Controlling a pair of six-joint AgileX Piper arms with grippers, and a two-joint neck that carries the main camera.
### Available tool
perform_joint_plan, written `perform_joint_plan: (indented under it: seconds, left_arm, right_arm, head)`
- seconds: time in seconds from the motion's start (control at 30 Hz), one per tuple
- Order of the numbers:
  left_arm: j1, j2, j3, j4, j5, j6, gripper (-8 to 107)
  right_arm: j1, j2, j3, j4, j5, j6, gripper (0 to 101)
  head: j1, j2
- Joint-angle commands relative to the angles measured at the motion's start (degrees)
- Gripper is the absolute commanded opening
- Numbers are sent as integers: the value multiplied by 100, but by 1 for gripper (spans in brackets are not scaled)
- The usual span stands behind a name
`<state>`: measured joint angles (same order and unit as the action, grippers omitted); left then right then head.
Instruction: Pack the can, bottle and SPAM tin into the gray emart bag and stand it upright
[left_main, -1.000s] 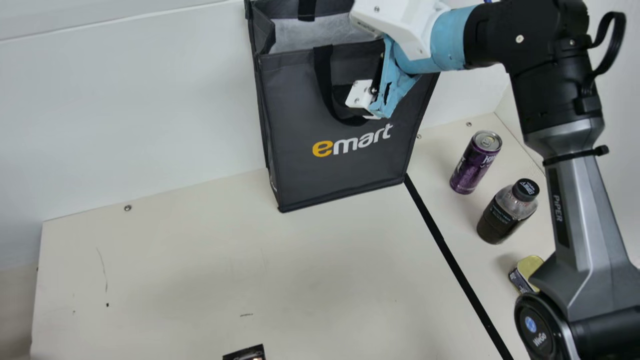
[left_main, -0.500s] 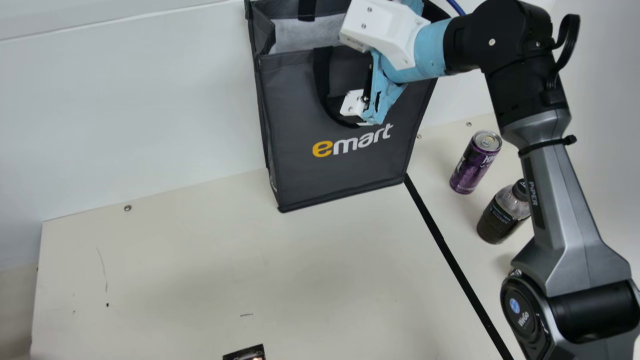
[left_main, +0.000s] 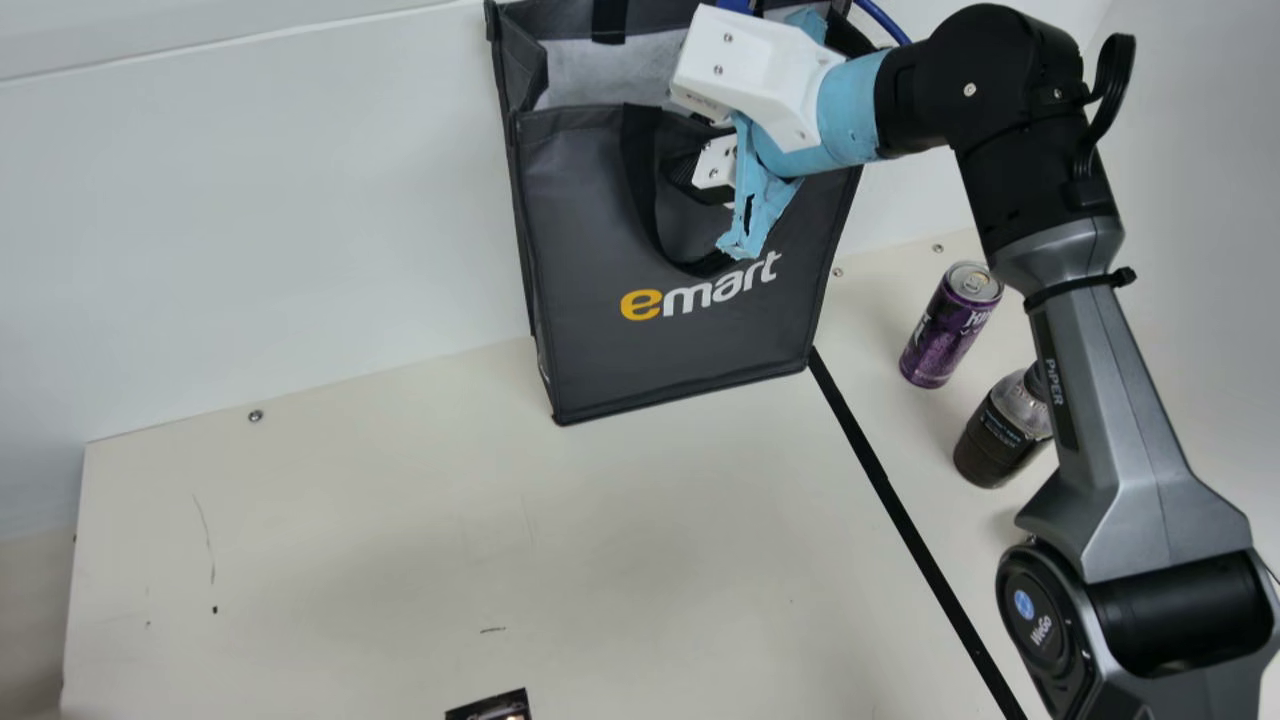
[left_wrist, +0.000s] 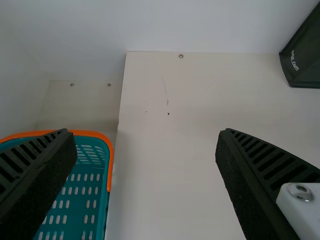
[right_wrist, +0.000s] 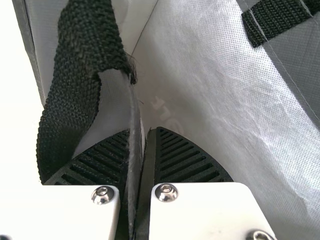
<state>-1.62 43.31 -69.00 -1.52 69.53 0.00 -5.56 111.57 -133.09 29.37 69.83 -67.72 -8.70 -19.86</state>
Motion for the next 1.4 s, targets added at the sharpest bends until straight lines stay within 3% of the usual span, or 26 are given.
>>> perform_joint_plan:
  seconds: [0.0, 0.63, 1.37]
  left_arm:
    - [0, 0, 0, 0, 0, 0, 90]
    - [0, 0, 0, 0, 0, 0, 90]
    - [0, 0, 0, 0, 0, 0, 90]
  right_arm:
    - [-8, -2, 5, 22, 7, -6, 0]
    - [14, -600, 245, 79, 7, 32, 0]
    - [224, -2095, 1182, -40, 7, 340, 0]
  head:
    - [-130, -14]
    - [-130, -14]
    - [-130, -14]
